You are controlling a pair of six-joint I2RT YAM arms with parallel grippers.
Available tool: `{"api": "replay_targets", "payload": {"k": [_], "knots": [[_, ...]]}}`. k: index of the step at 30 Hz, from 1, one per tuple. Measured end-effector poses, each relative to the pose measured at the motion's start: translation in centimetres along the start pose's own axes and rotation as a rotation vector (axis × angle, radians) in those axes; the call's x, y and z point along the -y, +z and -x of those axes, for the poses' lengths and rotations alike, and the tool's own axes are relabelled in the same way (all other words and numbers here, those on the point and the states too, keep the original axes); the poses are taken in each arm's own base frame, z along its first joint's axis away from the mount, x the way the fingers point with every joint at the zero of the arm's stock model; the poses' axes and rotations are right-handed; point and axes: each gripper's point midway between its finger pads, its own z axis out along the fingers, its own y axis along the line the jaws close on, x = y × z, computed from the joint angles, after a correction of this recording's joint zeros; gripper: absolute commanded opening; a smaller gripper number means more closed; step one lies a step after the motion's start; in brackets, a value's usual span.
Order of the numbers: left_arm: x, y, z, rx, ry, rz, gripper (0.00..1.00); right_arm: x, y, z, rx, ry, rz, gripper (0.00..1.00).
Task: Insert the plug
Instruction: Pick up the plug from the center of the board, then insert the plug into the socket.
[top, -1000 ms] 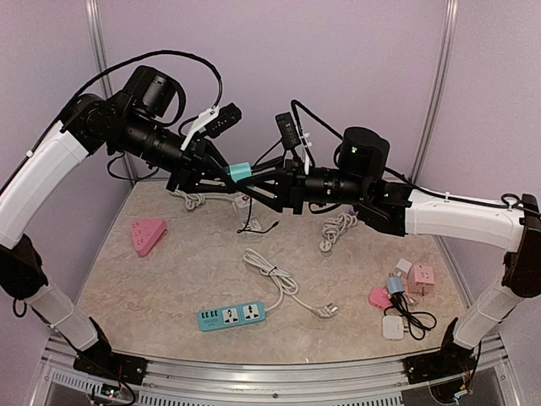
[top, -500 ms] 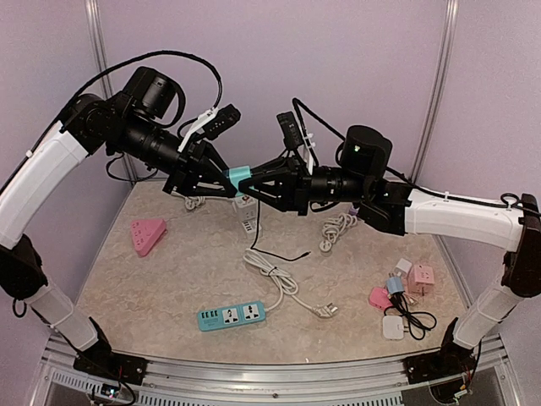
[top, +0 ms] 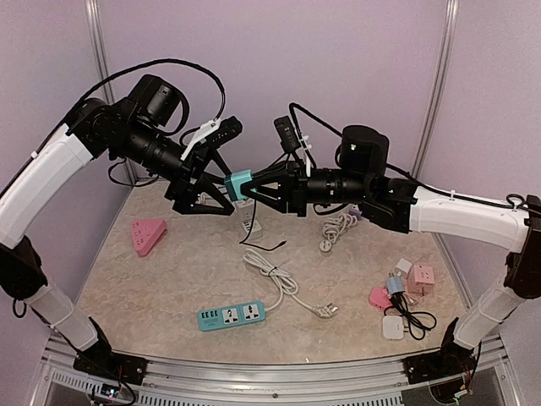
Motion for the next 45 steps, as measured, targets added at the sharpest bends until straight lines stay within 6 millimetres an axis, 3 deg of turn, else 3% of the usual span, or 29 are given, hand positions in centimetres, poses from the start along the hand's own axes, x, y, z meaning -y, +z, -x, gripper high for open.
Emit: {"api": "replay_targets", "payload": {"k": [3,7,12,15,18,21,25,28,31,37,45], "knots": [[-1.6,-0.3,-1.5,-0.032,-0.030,0.049,0.99,1.6,-0.3,-0.7,-0.067,0.000,-0.112,0.00],[-4.7,-2.7,-4.8,-0.083,-0.092,0.181,0.99,4.7,-1.2,-1.1,-0.212,-0.033,-0.321,0.00],[-8.0,-6.8,-12.1,-0.206,-0.214,0.410,0.99,10.6,-2.6,-2.8,-0.436,-0.105,-0.600,0.00],[-8.8,-8.0,-16.5,-0.286,-0.279,0.491,0.99,14.4,-3.2,-4.9,-0.570,-0.115,-0.715,0.00],[-9.0,-7.8,-20.6,-0.359,-0.335,0.515,0.99,16.4,-3.5,-7.8,-0.694,-0.150,-0.736,0.00],[-8.4,-6.7,-24.9,-0.435,-0.381,0.503,0.99,14.4,-3.1,-12.9,-0.832,-0.214,-0.645,0.00],[-7.2,-5.3,-29.1,-0.519,-0.425,0.467,0.99,7.8,-1.7,-21.1,-1.017,-0.305,-0.414,0.00],[-6.8,-4.7,-30.9,-0.554,-0.441,0.457,0.99,3.7,-1.3,-24.8,-1.107,-0.354,-0.295,0.00],[-6.9,-4.5,-31.2,-0.555,-0.440,0.462,0.99,2.3,-0.8,-26.3,-1.137,-0.378,-0.253,0.00],[-7.6,-4.6,-30.8,-0.536,-0.425,0.487,0.99,3.3,-0.8,-29.5,-1.204,-0.383,-0.266,0.00],[-7.8,-4.7,-30.6,-0.527,-0.418,0.497,0.99,3.5,-0.6,-29.8,-1.214,-0.417,-0.251,0.00]]}}
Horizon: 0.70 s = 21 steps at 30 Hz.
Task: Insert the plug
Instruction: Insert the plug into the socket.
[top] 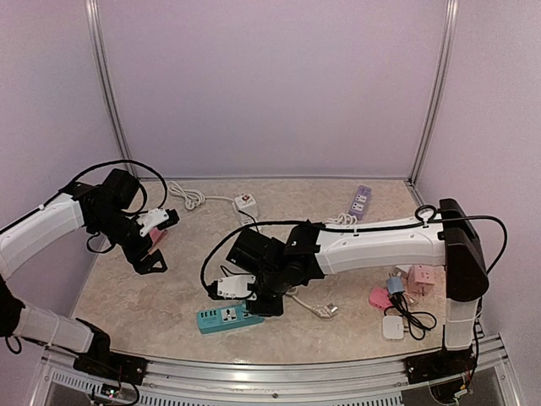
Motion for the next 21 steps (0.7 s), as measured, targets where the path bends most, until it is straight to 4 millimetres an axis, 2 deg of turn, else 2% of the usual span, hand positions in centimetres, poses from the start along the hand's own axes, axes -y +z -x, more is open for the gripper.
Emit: {"api": "replay_targets", "payload": {"k": [7,13,21], "knots": [[-0.1,0.0,0.1,0.002,0.001,0.006,0.99,-1.2,-0.2,-0.1,-0.023,-0.044,0.056,0.00],[-0.2,0.0,0.1,0.002,-0.001,0.008,0.99,-1.2,0.8,0.0,-0.068,-0.086,0.070,0.00],[-0.2,0.0,0.0,0.000,-0.001,0.013,0.99,-1.0,1.1,-0.1,-0.091,-0.121,0.071,0.00]]}}
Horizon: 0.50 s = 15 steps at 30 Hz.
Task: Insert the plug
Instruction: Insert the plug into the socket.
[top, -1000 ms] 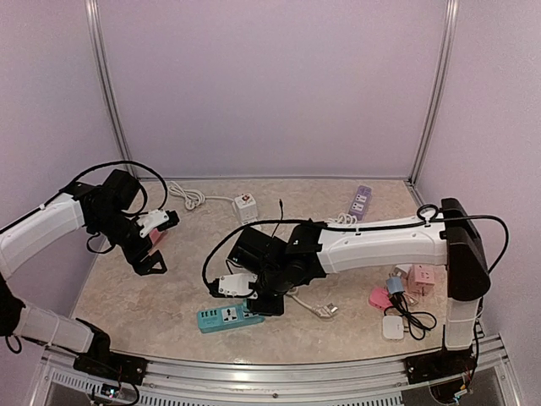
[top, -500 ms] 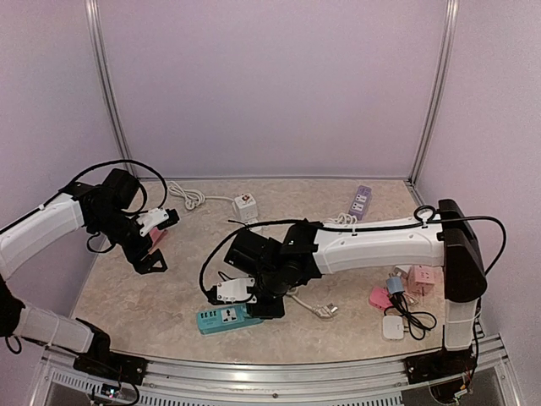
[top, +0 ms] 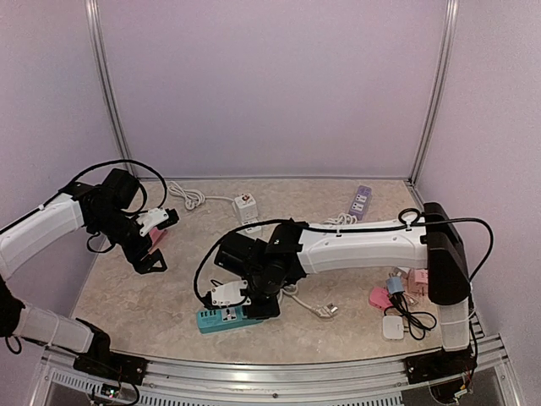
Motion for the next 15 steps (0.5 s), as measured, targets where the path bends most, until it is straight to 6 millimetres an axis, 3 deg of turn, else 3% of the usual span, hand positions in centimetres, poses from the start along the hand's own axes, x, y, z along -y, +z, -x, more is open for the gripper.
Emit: {"api": "replay_targets", "payload": {"k": [15], "knots": [[0.0,-0.2,0.1,0.006,0.002,0.004,0.99,-0.1,2.0,-1.2,-0.037,0.061,0.106,0.00]]}}
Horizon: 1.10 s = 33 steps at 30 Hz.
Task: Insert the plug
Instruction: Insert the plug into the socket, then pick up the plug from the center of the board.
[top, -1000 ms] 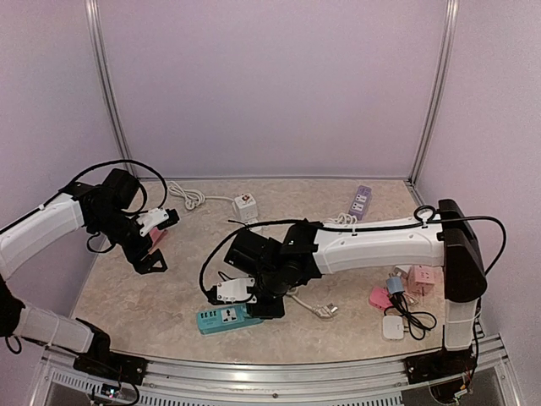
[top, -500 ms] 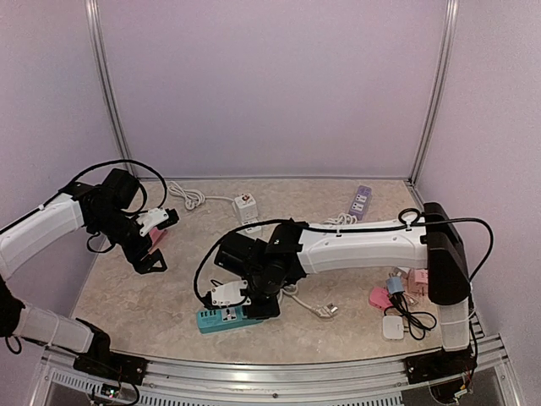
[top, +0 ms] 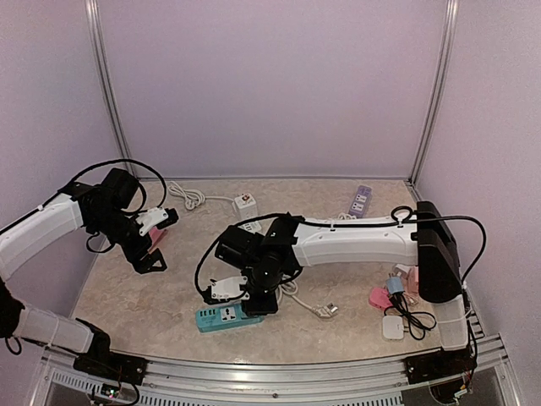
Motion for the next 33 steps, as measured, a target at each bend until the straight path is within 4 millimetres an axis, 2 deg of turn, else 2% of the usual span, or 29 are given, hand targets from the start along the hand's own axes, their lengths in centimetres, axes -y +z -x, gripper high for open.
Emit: {"api": "replay_targets", "payload": {"k": [3,6,9,11,12,14,19,21,23,25,28,30,31,33], "knots": [[-0.1,-0.1,0.0,0.002,-0.003,0.003,0.99,0.2,0.0,-0.1,-0.006,0.022,-0.010,0.02],[-0.2,-0.1,0.0,0.005,-0.005,0.006,0.99,0.3,-0.2,-0.1,-0.007,0.049,-0.019,0.36],[-0.2,-0.1,0.0,0.005,-0.005,0.006,0.99,0.9,-0.7,0.1,-0.009,0.079,-0.057,0.55],[-0.2,-0.1,0.0,0.005,-0.005,0.006,0.99,1.6,0.8,-1.3,-0.083,0.093,-0.102,0.68],[-0.2,-0.1,0.0,0.005,-0.005,0.007,0.99,1.8,0.6,-1.1,-0.078,0.109,-0.111,0.77],[-0.2,-0.1,0.0,0.006,-0.005,0.008,0.99,2.2,0.5,-1.7,-0.107,0.125,-0.138,0.81],[-0.3,-0.2,0.0,0.009,-0.006,0.011,0.99,2.8,-0.5,-2.0,-0.120,0.145,-0.178,0.82],[-0.4,-0.3,0.0,0.012,-0.007,0.014,0.99,3.0,-1.9,-1.6,-0.096,0.145,-0.194,0.85],[-0.4,-0.4,0.1,0.015,-0.006,0.017,0.99,3.3,-4.2,-0.9,-0.047,0.150,-0.220,0.91],[-0.4,-0.5,0.1,0.016,-0.005,0.018,0.99,3.6,-7.4,-0.3,0.028,0.165,-0.265,0.99],[-0.5,-0.5,0.0,0.015,-0.006,0.021,0.99,4.3,-12.9,-0.9,0.147,0.253,-0.338,0.96],[-0.5,-0.5,0.0,0.016,-0.007,0.022,0.99,5.5,-16.3,-3.0,0.214,0.385,-0.375,0.93],[-0.5,-0.5,0.0,0.016,-0.007,0.022,0.99,6.7,-17.6,-4.8,0.237,0.488,-0.389,0.93],[-0.6,-0.6,0.0,0.017,-0.008,0.024,0.99,9.4,-18.5,-9.7,0.226,0.706,-0.423,0.89]]}}
